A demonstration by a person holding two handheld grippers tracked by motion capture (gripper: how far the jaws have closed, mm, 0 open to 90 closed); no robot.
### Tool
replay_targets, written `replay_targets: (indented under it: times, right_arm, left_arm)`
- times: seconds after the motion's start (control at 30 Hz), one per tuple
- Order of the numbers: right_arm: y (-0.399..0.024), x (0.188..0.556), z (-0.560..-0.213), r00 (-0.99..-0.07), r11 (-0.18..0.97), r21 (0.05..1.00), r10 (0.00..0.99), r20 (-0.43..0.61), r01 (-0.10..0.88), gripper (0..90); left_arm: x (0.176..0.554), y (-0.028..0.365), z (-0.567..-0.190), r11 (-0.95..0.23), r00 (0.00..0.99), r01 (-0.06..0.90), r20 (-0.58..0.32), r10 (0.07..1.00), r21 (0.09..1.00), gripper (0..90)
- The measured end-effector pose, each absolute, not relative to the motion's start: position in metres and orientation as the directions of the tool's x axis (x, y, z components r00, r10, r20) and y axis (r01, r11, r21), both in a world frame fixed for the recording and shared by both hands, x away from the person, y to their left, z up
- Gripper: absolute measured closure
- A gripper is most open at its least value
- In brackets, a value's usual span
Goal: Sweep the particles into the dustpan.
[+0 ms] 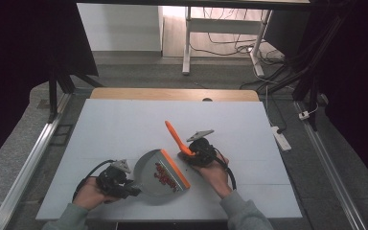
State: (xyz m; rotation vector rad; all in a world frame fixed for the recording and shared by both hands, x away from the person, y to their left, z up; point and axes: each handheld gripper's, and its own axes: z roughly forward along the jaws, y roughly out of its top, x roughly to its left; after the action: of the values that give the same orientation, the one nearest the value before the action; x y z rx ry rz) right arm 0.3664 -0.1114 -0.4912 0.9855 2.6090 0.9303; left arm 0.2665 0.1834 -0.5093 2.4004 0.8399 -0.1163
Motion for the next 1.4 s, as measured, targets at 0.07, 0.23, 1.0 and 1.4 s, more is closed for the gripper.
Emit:
replay_targets:
  times: [0.07,0.23,1.0,1.4]
  right_arm:
    - [-0.103,0.361,-0.492,-0.776,0.592,0.622,0.629,0.042,0.513,71.1]
    - [-0.083,0.348,-0.493,-0.805,0.597,0.643,0.592,0.051,0.48,71.1]
    - [-0.119,0.355,-0.444,-0.81,0.44,0.777,0.567,0.149,0.451,71.1]
    - [-0.128,0.361,-0.453,-0.797,0.469,0.746,0.588,0.137,0.474,71.1]
  left_arm:
    - [0.266,0.183,-0.509,-0.626,0.794,0.598,-0.265,0.547,0.5,61.5]
    - [0.266,0.183,-0.509,-0.629,0.795,0.598,-0.266,0.546,0.497,61.4]
    - [0.267,0.188,-0.515,-0.601,0.792,0.597,-0.272,0.546,0.532,61.4]
    - [0.268,0.188,-0.516,-0.583,0.788,0.601,-0.281,0.548,0.547,61.4]
